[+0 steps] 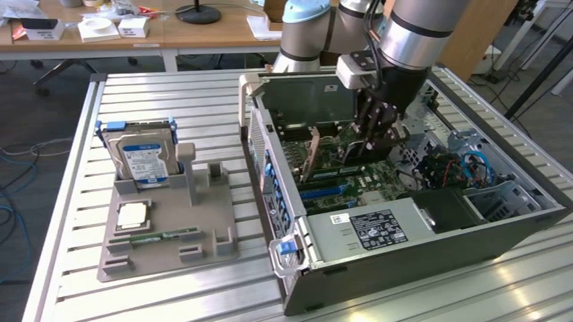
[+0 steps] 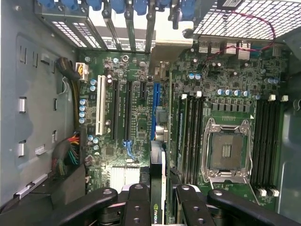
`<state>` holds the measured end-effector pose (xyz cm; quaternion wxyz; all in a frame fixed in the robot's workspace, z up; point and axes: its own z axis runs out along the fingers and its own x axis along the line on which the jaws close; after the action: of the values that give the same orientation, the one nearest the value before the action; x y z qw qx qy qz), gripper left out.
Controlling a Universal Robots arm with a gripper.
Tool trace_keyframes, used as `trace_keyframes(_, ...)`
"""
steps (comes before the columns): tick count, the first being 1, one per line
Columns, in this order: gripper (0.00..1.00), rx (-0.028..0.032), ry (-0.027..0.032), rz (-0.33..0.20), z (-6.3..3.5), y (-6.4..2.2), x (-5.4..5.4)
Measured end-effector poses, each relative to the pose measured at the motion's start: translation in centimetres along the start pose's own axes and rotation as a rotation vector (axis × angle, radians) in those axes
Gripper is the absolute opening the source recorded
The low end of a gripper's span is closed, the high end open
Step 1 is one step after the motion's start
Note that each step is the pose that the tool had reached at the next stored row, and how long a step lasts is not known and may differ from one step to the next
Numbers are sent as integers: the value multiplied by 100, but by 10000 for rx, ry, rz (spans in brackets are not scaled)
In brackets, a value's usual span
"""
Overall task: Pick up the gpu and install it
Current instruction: 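Insert the gpu into the slot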
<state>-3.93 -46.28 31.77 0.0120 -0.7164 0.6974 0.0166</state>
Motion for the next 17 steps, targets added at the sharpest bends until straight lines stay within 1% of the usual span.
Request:
trace_keyframes(6,26,-1,2,0,9,0,1)
trace_keyframes(11,26,0,1,1,14,39,-3)
trace_keyframes(17,26,0,1,0,16,42,-3)
